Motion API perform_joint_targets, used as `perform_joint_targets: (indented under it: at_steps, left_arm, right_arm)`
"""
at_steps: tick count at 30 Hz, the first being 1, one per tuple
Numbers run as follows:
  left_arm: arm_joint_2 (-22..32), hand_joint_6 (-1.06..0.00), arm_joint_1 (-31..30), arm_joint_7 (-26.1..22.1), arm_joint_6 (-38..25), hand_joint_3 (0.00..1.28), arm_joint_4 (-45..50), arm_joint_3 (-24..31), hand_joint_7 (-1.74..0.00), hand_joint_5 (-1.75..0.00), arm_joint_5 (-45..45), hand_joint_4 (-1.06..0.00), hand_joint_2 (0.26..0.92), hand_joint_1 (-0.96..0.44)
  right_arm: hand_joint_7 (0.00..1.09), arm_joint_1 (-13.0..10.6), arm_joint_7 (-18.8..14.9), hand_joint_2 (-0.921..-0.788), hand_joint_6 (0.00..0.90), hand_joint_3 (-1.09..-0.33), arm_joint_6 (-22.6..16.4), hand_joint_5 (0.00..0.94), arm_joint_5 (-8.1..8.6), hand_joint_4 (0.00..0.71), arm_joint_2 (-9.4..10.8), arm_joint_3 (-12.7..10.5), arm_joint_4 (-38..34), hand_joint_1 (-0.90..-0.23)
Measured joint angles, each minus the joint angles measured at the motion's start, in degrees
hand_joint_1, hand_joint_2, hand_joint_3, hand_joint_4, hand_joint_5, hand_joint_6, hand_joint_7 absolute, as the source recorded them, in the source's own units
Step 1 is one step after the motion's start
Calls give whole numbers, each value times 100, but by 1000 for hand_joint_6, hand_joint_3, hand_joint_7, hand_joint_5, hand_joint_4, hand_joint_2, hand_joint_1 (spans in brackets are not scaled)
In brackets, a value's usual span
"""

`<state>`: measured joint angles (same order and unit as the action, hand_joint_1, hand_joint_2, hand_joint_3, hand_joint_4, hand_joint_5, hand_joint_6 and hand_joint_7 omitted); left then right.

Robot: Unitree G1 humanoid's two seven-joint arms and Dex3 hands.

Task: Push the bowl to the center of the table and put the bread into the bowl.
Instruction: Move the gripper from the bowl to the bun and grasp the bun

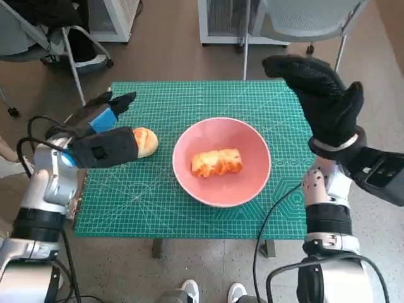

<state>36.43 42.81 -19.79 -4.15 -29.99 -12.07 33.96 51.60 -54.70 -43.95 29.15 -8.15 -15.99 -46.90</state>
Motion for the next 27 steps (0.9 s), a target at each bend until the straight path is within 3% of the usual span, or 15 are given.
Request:
perform_joint_targets:
  at_steps: [12, 27]
  left_arm:
    - [-618, -163, 823, 315, 53, 1, -1889, -503, -7, 1, 23, 1, 792, -464]
    - [-950, -164, 1315, 872, 403, 2, -3093, -851, -6, 1, 122, 1, 796, -482]
  right_arm:
    - [526, 8, -3, -921, -1, -734, 29, 3, -12, 188, -60, 13, 18, -644]
    - [531, 2, -3, -921, -1, -732, 29, 3, -14, 188, -79, 22, 91, -645]
